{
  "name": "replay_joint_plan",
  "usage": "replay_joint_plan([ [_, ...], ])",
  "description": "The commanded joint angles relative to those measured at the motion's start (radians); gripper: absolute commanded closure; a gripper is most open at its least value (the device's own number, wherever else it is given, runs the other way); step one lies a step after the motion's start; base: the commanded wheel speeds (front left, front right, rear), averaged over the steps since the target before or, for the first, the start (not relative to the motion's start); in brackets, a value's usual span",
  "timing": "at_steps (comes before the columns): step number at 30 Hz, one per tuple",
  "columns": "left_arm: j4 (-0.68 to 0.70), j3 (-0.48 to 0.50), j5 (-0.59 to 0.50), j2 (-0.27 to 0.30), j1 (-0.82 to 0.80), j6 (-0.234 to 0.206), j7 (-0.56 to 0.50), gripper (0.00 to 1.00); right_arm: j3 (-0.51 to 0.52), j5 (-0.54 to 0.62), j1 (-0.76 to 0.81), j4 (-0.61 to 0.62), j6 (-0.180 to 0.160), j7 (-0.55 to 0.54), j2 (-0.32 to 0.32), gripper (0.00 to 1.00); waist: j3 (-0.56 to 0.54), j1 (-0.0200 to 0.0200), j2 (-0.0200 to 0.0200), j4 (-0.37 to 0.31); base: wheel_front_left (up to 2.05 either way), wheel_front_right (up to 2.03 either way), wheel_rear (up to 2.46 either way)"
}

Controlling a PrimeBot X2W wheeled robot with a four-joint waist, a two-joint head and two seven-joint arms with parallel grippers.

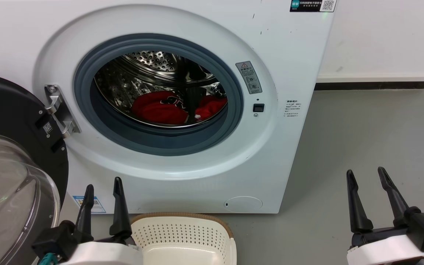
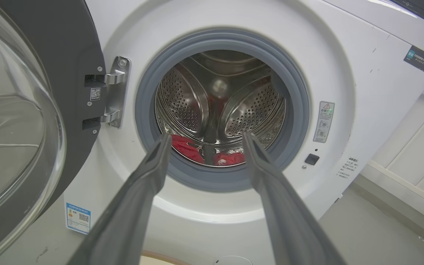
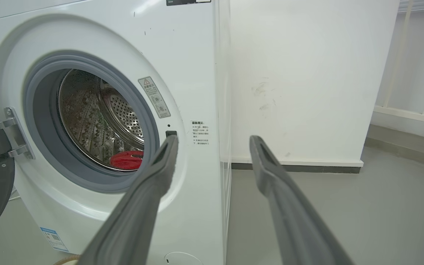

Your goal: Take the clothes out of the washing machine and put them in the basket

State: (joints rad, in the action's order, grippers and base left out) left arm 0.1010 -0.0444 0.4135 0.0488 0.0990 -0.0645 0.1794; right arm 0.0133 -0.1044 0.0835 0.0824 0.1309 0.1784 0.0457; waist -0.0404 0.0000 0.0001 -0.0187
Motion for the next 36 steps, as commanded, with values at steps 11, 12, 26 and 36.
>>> replay_joint_plan([
  [11, -0.026, -0.045, -0.144, 0.002, 0.014, -0.010, 0.031, 0.00, -0.003, 0.132, 0.022, 0.019, 0.000, 0.032, 0.006, 0.00, -0.005, 0.0000, -0.0001, -0.004, 0.00, 0.00, 0.00],
  [12, -0.029, -0.049, -0.160, 0.002, 0.015, -0.009, 0.033, 0.00, -0.003, 0.142, 0.023, 0.019, 0.000, 0.033, 0.006, 0.00, -0.006, 0.0000, -0.0001, -0.005, 0.00, 0.00, 0.00],
  [26, -0.063, -0.089, -0.266, 0.002, 0.037, 0.008, 0.063, 0.00, 0.000, 0.172, 0.052, 0.015, 0.000, 0.062, 0.006, 0.00, -0.013, 0.0000, -0.0001, -0.008, 0.00, 0.00, 0.00],
  [36, -0.099, -0.090, -0.336, 0.002, 0.053, 0.004, 0.082, 0.00, 0.008, 0.106, 0.075, -0.072, 0.000, 0.082, 0.005, 0.00, -0.017, 0.0000, -0.0001, -0.008, 0.00, 0.00, 0.00],
])
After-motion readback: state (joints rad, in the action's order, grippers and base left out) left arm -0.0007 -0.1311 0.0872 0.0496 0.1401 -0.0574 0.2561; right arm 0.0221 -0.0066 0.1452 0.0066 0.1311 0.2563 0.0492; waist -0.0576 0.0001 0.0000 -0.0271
